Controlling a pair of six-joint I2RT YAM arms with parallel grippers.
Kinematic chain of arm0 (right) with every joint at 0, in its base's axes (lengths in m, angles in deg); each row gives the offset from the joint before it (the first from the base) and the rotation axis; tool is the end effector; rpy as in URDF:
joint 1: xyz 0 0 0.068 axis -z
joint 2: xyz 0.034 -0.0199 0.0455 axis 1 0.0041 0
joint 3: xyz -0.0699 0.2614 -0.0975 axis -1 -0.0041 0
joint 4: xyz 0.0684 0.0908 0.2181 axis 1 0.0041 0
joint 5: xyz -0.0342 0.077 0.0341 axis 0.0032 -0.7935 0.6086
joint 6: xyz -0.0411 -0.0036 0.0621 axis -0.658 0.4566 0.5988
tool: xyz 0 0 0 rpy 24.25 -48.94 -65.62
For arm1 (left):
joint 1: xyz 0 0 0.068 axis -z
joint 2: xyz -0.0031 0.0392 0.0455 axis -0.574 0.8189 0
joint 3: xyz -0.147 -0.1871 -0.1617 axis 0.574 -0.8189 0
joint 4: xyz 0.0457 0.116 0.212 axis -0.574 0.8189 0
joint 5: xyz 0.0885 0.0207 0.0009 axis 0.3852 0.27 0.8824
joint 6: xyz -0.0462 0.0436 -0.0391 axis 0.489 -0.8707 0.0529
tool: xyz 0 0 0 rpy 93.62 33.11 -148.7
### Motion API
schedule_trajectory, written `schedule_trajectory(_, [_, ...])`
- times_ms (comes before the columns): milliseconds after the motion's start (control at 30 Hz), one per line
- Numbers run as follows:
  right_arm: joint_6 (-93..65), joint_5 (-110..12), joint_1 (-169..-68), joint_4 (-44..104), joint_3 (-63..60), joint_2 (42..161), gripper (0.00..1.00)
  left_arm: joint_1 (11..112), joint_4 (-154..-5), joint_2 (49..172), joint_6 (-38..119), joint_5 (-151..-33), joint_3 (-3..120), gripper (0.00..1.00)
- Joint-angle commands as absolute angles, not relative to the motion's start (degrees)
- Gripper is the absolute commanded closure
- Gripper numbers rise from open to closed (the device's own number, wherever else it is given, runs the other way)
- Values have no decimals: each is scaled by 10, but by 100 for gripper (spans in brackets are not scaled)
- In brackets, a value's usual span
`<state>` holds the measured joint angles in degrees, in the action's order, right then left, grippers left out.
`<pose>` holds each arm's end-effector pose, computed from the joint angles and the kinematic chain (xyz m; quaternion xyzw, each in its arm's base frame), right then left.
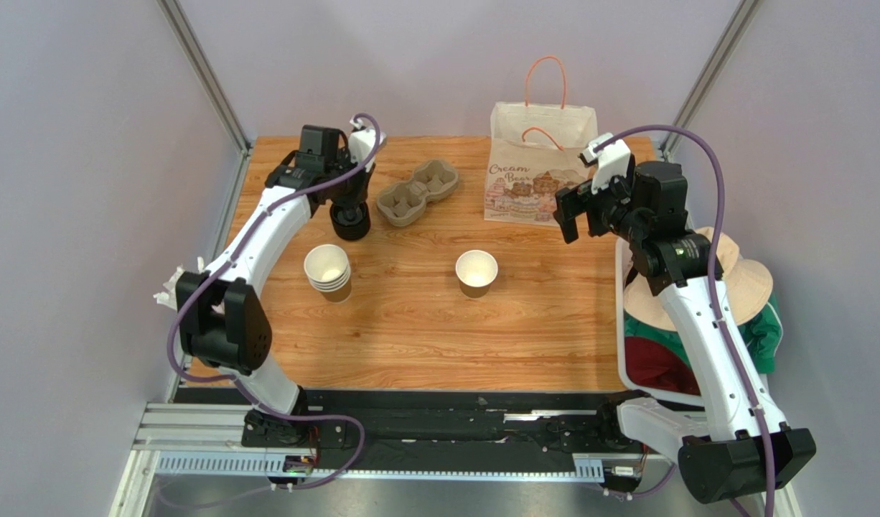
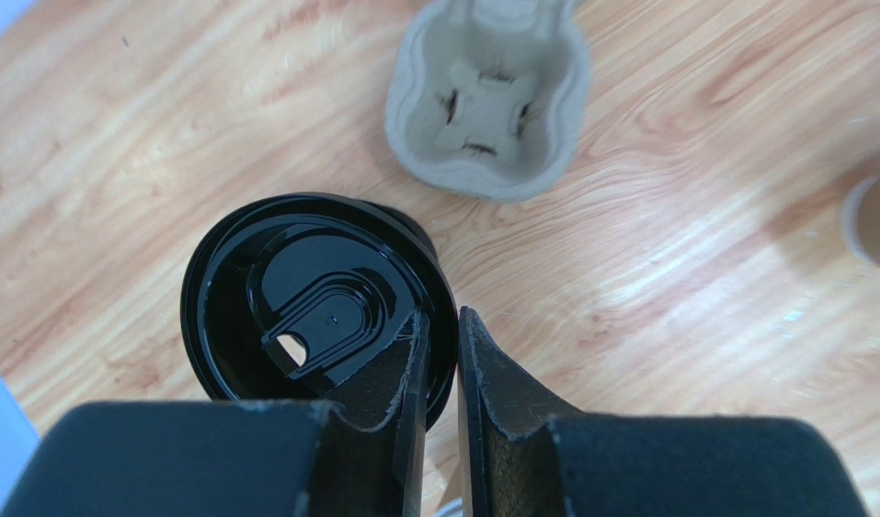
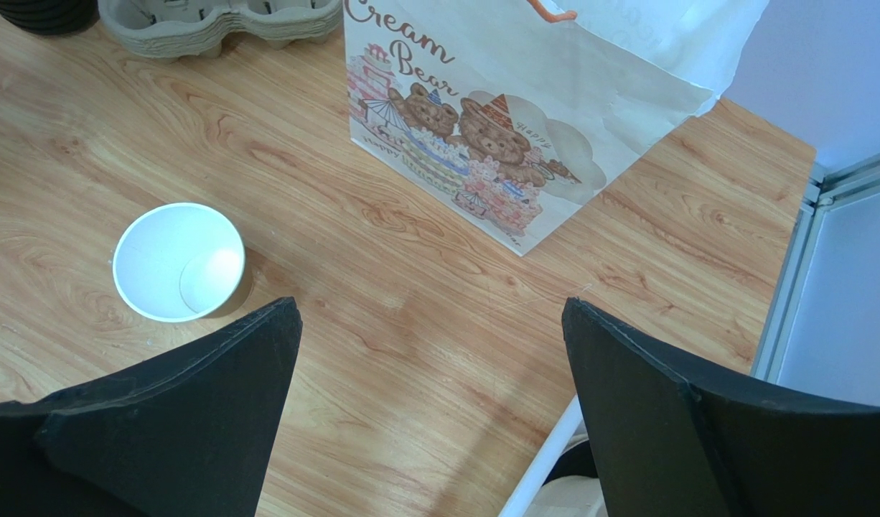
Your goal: Pack the takeout coffee
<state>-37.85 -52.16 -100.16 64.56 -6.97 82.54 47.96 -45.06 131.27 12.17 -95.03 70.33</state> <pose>0.2219 0.0529 0.3920 -0.2501 0.8106 0.0525 0.5269 0.3694 -0.0977 0.3094 0.2724 0.8751 -0.0791 0.3921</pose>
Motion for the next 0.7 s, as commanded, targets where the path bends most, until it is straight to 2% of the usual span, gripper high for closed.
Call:
schedule_trajectory(0, [-362, -565, -1000, 639, -60, 818, 1, 477, -428, 1234, 134, -1030, 739, 82])
schedule_trajectory(167, [-340, -681, -1002, 663, -24, 826, 1, 476, -420, 1174, 156, -1124, 759, 83])
schedule_trajectory(300, [-336, -801, -1020, 700, 43, 846, 1, 474, -399, 1126, 181, -1305, 790, 83])
schedule_trajectory(433, [-284, -895, -1025, 693, 123, 877, 1, 465, -384, 1131, 244, -1482, 850, 83])
schedule_trajectory(467, [-264, -918, -1025, 682, 143, 887, 1, 465, -393, 1132, 286, -1538, 852, 83])
schedule_trajectory(533, [-228, -932, -1031, 638, 154, 900, 1, 465, -441, 1132, 359, -1578, 848, 83])
schedule_trajectory(667, [-154, -899, -1055, 565, 158, 929, 4, 464, -596, 1128, 523, -1664, 809, 83])
